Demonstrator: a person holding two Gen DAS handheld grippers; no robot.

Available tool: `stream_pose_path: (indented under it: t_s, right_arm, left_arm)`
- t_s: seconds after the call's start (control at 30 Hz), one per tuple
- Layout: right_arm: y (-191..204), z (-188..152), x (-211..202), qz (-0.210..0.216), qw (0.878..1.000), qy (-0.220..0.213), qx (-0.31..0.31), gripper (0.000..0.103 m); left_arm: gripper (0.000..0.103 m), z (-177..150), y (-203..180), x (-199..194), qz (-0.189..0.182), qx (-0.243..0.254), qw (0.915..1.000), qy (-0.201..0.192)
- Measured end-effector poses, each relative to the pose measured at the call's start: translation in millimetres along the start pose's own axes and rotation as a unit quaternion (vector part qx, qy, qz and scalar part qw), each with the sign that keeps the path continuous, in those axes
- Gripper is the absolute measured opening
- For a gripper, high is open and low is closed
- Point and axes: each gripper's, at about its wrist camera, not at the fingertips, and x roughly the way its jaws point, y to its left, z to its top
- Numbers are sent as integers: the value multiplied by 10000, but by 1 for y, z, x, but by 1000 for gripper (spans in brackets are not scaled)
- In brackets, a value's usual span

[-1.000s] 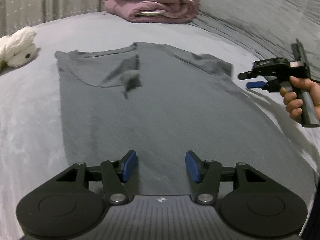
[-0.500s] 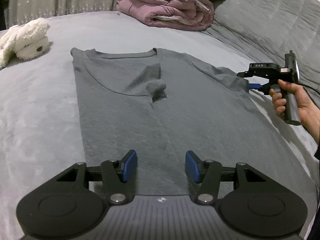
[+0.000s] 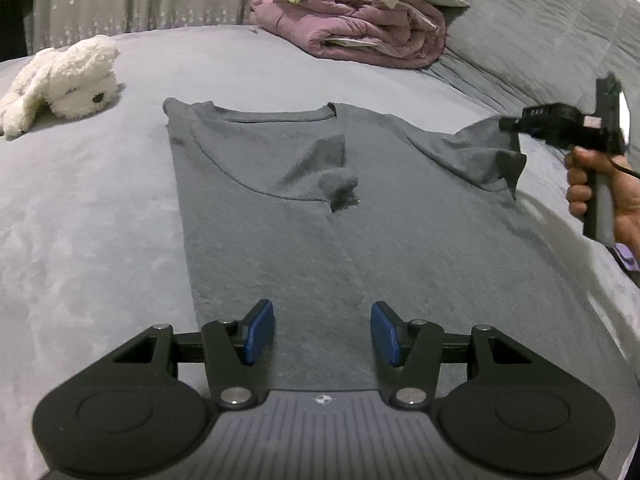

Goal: Fold clothes

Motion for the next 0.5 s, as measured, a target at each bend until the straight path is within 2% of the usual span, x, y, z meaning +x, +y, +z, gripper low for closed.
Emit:
stream_pose_path:
  t_s: [0.17,0.3,0.5]
  right_arm:
    - [66,11,-9,12,9966,41,-827,6]
    - [118,13,-5,78,9938,277,-1074,6]
    - [202,-5,11,93,9852,581,-1612,5]
  left_arm:
    - [53,3,5,-5,28,-65,9999,-76]
    - [53,8,15,-9,79,-273,9995,-107]
    - [53,16,42,-17,218,-783,9967,-85]
